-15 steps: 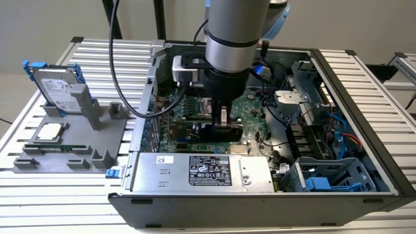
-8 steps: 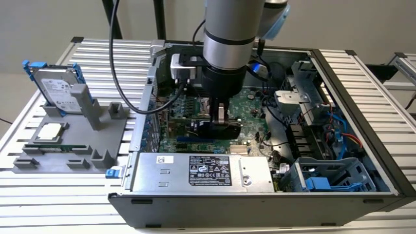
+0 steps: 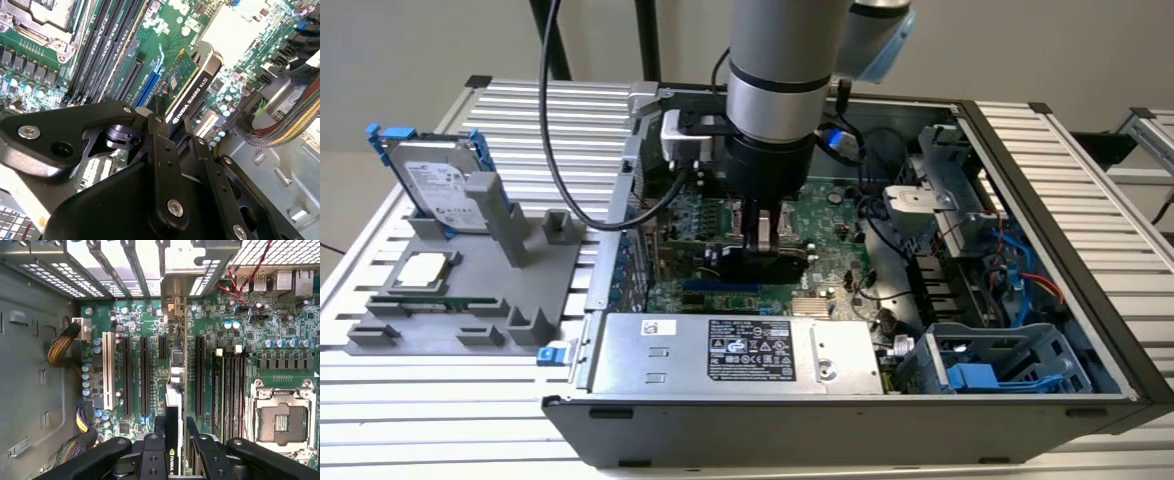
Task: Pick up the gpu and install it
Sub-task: 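Insert the gpu into the slot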
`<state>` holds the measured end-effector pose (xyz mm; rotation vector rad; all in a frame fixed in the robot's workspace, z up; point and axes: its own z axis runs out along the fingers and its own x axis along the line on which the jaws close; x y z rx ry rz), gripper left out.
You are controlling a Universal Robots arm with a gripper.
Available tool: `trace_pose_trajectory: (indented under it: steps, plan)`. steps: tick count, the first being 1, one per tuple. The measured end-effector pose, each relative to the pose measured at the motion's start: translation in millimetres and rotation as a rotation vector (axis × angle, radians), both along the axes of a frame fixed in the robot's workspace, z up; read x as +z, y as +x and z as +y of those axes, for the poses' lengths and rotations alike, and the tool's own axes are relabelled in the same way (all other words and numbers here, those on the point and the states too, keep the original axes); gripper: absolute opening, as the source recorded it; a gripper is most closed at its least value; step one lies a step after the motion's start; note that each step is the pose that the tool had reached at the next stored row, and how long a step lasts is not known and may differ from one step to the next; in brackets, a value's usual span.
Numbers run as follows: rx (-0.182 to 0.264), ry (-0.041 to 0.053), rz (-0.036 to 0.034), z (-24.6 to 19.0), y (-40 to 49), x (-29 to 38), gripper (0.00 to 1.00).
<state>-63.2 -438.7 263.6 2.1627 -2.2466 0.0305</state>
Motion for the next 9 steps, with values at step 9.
trace_pose_trajectory:
  steps: [9]
  plan:
    - [-0.004,0.017,0.0,1.0,-11.0,-2.1,0.0]
